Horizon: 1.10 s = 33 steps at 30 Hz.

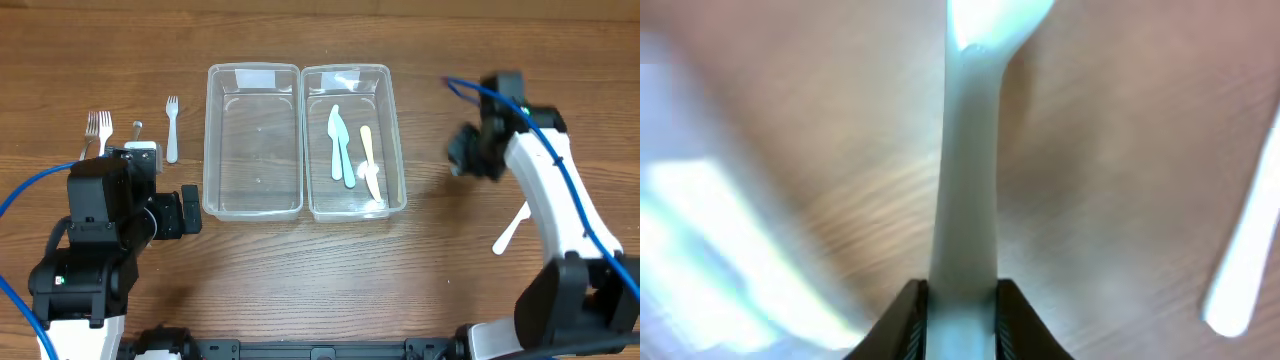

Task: Pack container
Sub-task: 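Carry the white knife into the right container and release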

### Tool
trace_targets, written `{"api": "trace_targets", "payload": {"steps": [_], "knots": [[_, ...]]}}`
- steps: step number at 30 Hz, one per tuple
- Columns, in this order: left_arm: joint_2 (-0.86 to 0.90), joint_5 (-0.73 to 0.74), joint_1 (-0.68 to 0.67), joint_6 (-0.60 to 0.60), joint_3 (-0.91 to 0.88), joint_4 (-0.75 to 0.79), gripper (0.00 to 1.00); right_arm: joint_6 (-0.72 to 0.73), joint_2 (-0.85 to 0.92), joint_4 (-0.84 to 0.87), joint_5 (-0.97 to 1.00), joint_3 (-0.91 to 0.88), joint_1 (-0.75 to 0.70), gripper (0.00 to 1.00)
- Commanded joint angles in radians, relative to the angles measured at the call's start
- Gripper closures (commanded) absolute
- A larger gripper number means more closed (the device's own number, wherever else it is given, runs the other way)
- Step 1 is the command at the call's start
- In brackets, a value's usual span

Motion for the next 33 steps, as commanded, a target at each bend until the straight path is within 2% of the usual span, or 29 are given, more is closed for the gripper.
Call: {"api": "trace_targets", "payload": {"steps": [1,6,13,16,17,18,19,21,26,27,28,33], "knots": [[-0.002,0.015,0.000,-0.014,0.024,0.004,0.00,-0.078,-0.050,-0.002,0.017,0.145,0.180,0.96],[-0.002,0.015,0.000,-0.014,0.024,0.005,0.00,-0.081,0.040,0.033,0.017,0.145,0.356,0.96],[-0.002,0.015,0.000,-0.014,0.024,0.004,0.00,-0.089,0.327,0.054,-0.013,0.145,0.424,0.95],[-0.002,0.015,0.000,-0.014,0.024,0.004,0.00,-0.089,0.367,0.055,-0.013,0.145,0.428,0.86],[-0.002,0.015,0.000,-0.014,0.024,0.004,0.00,-0.089,0.366,0.056,-0.013,0.145,0.428,0.78],[-0.002,0.015,0.000,-0.014,0.024,0.004,0.00,-0.090,0.363,0.055,-0.013,0.147,0.428,0.64],[-0.002,0.015,0.000,-0.014,0.024,0.004,0.00,-0.100,0.359,0.051,-0.013,0.153,0.428,0.59],[-0.002,0.015,0.000,-0.014,0.024,0.004,0.00,-0.103,0.341,0.021,-0.009,0.185,0.428,0.54],[-0.002,0.015,0.000,-0.014,0.024,0.003,0.00,-0.045,0.227,-0.076,0.048,0.342,0.410,0.52],[-0.002,0.015,0.000,-0.014,0.024,0.003,0.00,-0.022,0.198,-0.093,0.054,0.367,0.395,0.44],[-0.002,0.015,0.000,-0.014,0.024,0.003,0.00,0.005,0.159,-0.119,0.056,0.396,0.367,0.38],[-0.002,0.015,0.000,-0.014,0.024,-0.002,0.00,0.213,-0.019,-0.318,0.074,0.418,0.116,0.28]]}}
